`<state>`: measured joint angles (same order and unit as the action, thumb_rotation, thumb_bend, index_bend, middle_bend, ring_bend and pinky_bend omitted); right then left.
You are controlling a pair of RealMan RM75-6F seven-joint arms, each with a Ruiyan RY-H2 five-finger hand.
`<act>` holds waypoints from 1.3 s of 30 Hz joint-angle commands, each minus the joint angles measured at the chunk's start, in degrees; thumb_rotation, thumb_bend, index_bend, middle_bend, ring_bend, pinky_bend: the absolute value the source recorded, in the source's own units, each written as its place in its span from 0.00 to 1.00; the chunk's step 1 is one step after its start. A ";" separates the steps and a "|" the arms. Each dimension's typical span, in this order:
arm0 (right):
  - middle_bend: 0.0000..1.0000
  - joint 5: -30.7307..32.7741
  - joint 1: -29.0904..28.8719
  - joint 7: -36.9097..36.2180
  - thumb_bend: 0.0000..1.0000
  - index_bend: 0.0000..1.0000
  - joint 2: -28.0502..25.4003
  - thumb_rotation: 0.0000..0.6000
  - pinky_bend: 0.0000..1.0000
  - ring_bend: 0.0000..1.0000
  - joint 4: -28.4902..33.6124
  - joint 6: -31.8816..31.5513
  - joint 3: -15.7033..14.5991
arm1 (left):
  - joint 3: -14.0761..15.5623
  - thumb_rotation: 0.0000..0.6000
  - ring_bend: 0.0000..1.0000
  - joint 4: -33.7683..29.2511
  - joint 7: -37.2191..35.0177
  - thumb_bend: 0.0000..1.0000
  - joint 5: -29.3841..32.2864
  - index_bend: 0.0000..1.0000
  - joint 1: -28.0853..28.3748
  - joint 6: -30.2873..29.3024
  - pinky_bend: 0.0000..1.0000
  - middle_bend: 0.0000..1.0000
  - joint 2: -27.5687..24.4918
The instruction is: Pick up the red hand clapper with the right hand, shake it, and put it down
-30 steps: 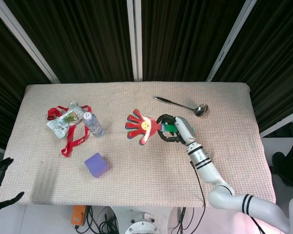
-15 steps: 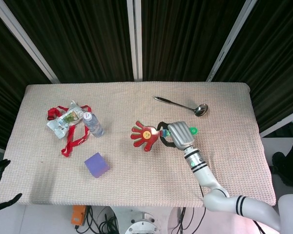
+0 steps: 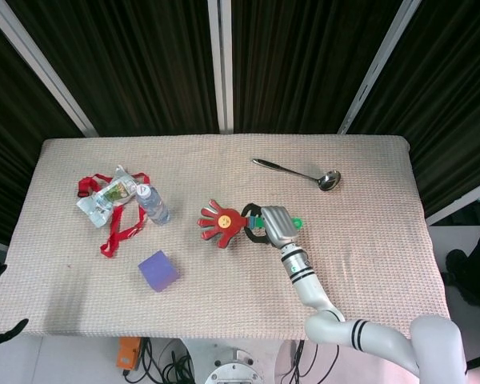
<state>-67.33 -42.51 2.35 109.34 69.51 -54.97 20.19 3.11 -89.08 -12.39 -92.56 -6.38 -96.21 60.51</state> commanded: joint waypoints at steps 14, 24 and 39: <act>0.00 -1.55 7.41 12.20 0.04 0.00 -18.67 1.00 0.00 0.00 22.26 -11.01 -4.51 | -0.31 1.00 0.00 0.59 -0.43 0.12 0.02 0.09 -0.11 -0.10 0.00 0.07 0.40; 0.00 -10.89 29.24 16.08 0.08 0.00 -36.23 1.00 0.00 0.00 26.42 -32.62 -21.62 | -0.81 1.00 0.00 0.00 1.94 0.12 -0.37 0.09 0.51 0.25 0.00 0.07 0.99; 0.00 -13.04 42.27 2.55 0.09 0.00 -38.69 1.00 0.00 0.00 13.92 -40.86 -24.16 | -3.16 1.00 0.00 1.83 10.51 0.12 0.24 0.09 4.75 4.75 0.00 0.06 2.41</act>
<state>-80.10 -0.33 4.98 70.63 83.56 -95.89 -4.13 0.52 -87.47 -3.16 -92.88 -2.46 -92.48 62.57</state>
